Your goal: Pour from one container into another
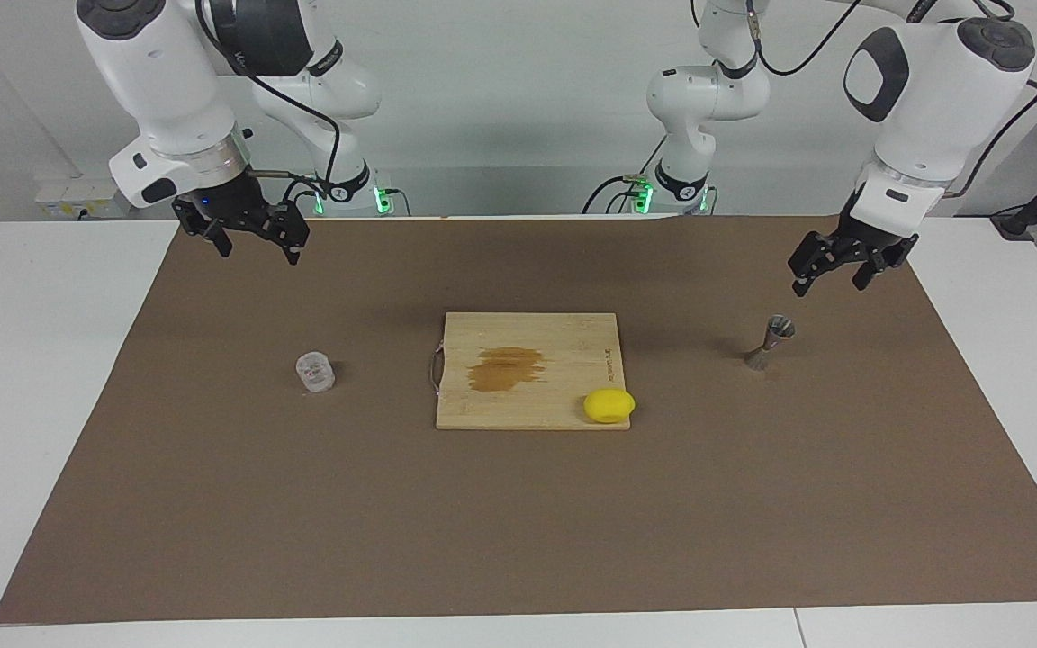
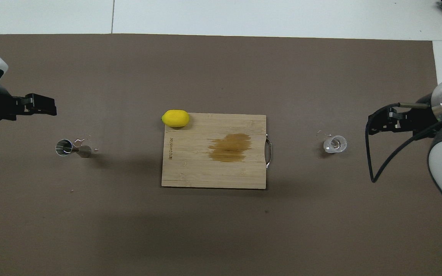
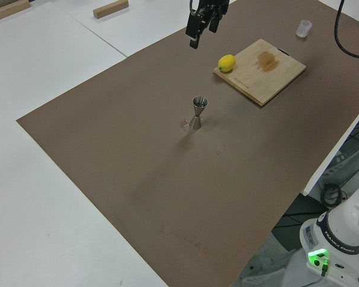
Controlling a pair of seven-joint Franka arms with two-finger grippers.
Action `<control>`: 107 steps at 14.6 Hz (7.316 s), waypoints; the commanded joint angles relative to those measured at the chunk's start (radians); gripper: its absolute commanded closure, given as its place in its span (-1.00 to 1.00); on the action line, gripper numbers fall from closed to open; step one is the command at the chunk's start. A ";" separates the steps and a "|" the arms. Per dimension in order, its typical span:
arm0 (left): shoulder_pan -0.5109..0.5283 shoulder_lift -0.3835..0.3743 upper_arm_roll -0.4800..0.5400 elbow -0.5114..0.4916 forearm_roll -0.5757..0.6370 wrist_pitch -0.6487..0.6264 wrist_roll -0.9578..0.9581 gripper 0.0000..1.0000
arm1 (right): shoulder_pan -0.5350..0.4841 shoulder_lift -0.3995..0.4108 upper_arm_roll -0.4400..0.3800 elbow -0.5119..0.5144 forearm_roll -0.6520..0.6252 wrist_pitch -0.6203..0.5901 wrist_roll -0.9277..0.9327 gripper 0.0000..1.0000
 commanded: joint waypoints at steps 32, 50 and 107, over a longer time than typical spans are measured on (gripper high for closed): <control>0.015 -0.030 -0.008 -0.140 -0.044 0.194 0.109 -1.00 | -0.012 -0.023 0.000 -0.028 0.016 0.022 -0.016 -1.00; 0.248 0.127 -0.008 -0.112 -0.365 0.206 1.360 -1.00 | -0.012 -0.023 0.000 -0.028 0.016 0.022 -0.016 -1.00; 0.570 0.472 -0.007 -0.301 -1.205 -0.475 2.548 -1.00 | -0.012 -0.023 0.000 -0.028 0.016 0.022 -0.016 -1.00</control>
